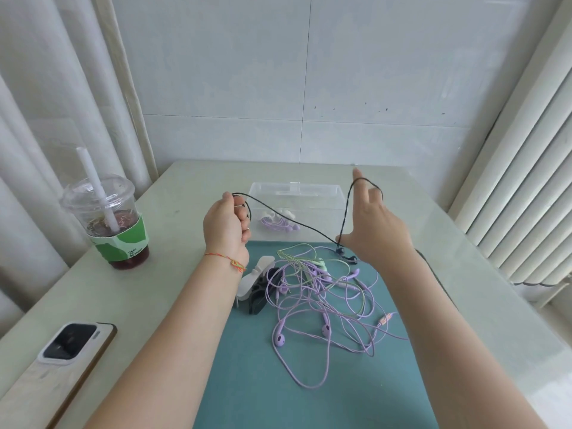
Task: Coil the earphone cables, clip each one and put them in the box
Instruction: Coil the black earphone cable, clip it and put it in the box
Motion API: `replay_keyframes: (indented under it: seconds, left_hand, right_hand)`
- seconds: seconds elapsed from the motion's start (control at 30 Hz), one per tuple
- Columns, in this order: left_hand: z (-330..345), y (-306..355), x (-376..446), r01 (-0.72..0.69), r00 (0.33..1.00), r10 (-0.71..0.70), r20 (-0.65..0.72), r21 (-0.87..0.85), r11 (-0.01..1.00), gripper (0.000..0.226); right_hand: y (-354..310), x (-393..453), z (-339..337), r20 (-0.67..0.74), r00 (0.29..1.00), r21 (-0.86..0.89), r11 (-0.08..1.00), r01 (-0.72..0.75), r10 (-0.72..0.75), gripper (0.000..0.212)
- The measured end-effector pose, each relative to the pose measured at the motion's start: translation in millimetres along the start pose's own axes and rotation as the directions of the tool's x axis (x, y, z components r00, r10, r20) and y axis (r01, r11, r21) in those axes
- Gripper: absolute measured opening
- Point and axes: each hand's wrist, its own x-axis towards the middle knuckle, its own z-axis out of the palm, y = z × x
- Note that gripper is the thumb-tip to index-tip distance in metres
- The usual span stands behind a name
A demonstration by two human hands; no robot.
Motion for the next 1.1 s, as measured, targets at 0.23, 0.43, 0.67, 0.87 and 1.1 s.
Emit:
replay_keyframes:
  seconds: [0.23, 0.43, 0.67, 0.87, 1.1]
  left_hand:
    - [-3, -6, 1, 0.174, 0.983, -0.18, 0.046, 0.103, 0.979, 0.032]
    - [7, -5, -11, 0.263, 0.934, -0.273, 0.232, 0.072, 0.962, 0.036]
    - [-5, -5, 4, 0.178, 0.983, -0.18, -0.043, -0.037, 0.983, 0.034]
    - [3, -4, -5, 0.146, 0.973, -0.193, 0.122, 0.319, 0.937, 0.027]
    - [18, -1, -29, -0.017, 0.86, -0.255, 0.441, 0.524, 0.851, 0.031]
  right_hand:
    - [-11, 1, -9, -0.03, 0.994, 0.938, 0.341, 0.063, -0.101, 0.076]
    - [-15, -2, -14, 0.141, 0.968, 0.951, 0.301, -0.074, -0.206, 0.029]
    - [-5, -8, -41, 0.22, 0.974, 0.692, 0.712, -0.117, -0.055, 0.052]
    - [-3, -2, -20, -0.022, 0.997, 0.143, 0.988, -0.066, 0.07, 0.033]
    - [-33, -7, -11, 0.076, 0.985, 0.617, 0.784, 0.076, -0.156, 0.026]
